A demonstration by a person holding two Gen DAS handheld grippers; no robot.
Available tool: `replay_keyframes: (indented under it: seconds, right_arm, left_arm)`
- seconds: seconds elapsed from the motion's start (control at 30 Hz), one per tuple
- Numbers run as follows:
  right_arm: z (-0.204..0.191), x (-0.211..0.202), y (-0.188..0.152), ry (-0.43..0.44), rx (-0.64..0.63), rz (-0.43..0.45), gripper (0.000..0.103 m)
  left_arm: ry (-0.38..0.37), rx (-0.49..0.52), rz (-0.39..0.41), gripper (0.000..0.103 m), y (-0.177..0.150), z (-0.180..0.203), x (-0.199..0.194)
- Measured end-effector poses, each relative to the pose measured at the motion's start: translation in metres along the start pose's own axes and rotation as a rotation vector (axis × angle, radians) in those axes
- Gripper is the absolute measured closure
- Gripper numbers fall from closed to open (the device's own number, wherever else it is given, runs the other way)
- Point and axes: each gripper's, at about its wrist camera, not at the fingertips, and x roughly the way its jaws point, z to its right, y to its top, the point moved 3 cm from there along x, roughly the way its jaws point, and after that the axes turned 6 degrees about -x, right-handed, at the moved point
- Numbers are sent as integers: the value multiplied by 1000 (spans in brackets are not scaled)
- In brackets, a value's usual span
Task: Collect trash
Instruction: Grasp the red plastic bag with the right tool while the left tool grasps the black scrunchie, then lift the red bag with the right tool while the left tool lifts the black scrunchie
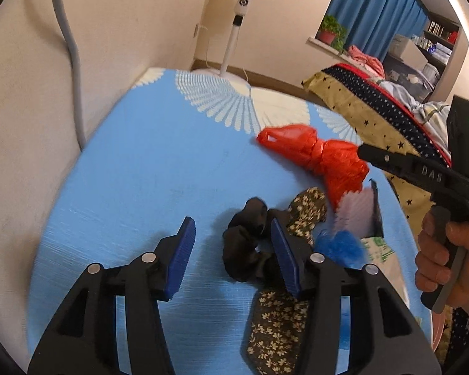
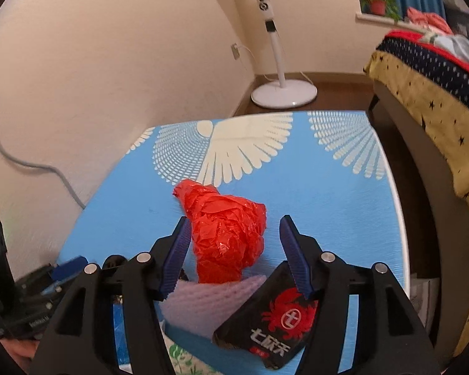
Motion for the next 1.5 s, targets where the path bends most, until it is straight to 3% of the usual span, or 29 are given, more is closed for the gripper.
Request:
replay_keyframes:
  seconds: [0.07,0.1,0.13,0.2,0.37,0.57,0.9,1.2,1.5]
  right_arm:
    - [-2,6,0,9,-5,-16,47]
    - [-3,8,-1,17,-6,-22,57]
    - [-4,10,-1,23,-7,-29,63]
    - [-7,9,1,36,-2,-25,76]
    - [-16,-16,15,57,1,42,84]
    - [-32,-61,30,47,-35,127,85]
    - [-47,-145,20,-10,-84,216,85]
    - [-38,-221,-2,-86,-85,281,85]
    - [-17,-283,-38,-165,-58,330,85]
  left_arm:
    - [-18,5,-35,61,-4,2,9]
    - [-14,13,-49,83,-4,1,13]
    - [2,24,-64,93,-3,2,16]
    - [5,14,-43,95,2,1,11]
    - [19,-28,58,96,23,-3,-18]
    - [53,2,131,96,34,8,-50]
    - [46,47,258,96,45,53,-115]
    - [24,122,305,96,37,91,-155]
    - [-15,198,328,96,7,131,-187]
